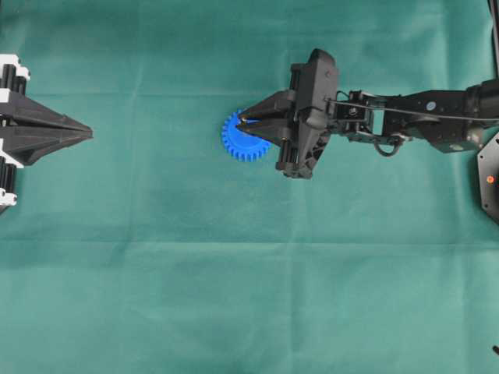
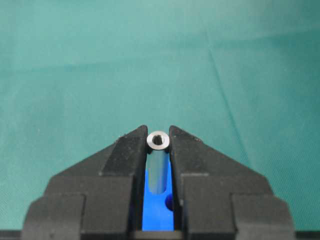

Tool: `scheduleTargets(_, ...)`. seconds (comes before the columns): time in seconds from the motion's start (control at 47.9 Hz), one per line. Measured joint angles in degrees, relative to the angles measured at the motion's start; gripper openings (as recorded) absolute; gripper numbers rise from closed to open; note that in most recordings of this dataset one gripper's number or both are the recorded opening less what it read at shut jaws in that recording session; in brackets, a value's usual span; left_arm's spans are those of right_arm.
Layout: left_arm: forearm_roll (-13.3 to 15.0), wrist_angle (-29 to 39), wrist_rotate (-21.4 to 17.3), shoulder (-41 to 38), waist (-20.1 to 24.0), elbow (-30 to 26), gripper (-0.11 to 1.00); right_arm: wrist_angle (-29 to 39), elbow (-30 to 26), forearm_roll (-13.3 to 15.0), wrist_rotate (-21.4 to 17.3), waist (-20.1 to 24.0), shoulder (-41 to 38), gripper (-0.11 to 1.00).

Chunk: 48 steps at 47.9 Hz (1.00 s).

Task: Insert the shaft placed at a random location into the center hole of the medium gear at another random location.
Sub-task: 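Align the held shaft over the gear's center hole and lower it in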

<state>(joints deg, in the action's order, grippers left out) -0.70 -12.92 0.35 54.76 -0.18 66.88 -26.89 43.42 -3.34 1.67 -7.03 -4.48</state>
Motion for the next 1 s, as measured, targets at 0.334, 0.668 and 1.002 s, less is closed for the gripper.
scheduleTargets(0.334, 0.1, 0.0, 0.0, 0.0, 0.0, 0.0, 0.0, -0.1, 0.1, 0.0, 0.7, -0.2, 0.4, 0.14)
scheduleTargets(0.668, 0.1, 0.0, 0.0, 0.0, 0.0, 0.1, 0.0, -2.5, 0.1, 0.0, 0.8, -0.7, -3.3, 0.14)
scheduleTargets(1.002, 0.0, 0.0, 0.0, 0.0, 0.0, 0.0, 0.0, -4.3, 0.0, -0.1, 0.7, -0.8, -5.1, 0.14)
